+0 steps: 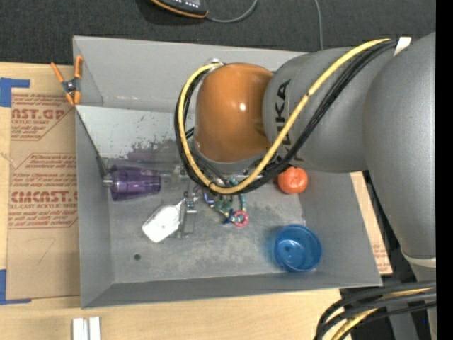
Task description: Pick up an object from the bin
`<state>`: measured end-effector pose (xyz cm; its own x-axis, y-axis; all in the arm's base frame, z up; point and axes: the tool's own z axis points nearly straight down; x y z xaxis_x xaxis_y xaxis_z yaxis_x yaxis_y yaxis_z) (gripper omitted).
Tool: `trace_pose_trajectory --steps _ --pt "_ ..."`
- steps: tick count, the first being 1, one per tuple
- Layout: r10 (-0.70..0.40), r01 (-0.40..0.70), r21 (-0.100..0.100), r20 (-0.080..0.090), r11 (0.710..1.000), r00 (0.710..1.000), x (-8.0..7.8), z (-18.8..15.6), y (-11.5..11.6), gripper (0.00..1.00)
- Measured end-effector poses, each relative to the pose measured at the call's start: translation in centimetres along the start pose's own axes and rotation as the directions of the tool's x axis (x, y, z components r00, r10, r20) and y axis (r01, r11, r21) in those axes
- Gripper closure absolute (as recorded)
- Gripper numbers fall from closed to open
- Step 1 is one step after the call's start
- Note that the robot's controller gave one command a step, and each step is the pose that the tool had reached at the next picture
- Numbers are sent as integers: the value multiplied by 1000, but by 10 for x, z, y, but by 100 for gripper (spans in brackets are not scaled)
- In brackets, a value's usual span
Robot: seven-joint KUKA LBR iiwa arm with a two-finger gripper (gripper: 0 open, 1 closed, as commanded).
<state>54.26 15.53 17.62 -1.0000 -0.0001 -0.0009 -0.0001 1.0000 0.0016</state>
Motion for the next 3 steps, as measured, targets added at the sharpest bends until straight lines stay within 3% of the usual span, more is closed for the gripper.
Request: trace_pose_trajectory --steps 1,2,3 --pt "-102 102 1 -9 995 995 -8 111 -9 0" --pt "-117 117 -1 2 993 993 -6 106 -9 0" --pt "-103 103 -1 -6 995 995 -8 109 -8 0"
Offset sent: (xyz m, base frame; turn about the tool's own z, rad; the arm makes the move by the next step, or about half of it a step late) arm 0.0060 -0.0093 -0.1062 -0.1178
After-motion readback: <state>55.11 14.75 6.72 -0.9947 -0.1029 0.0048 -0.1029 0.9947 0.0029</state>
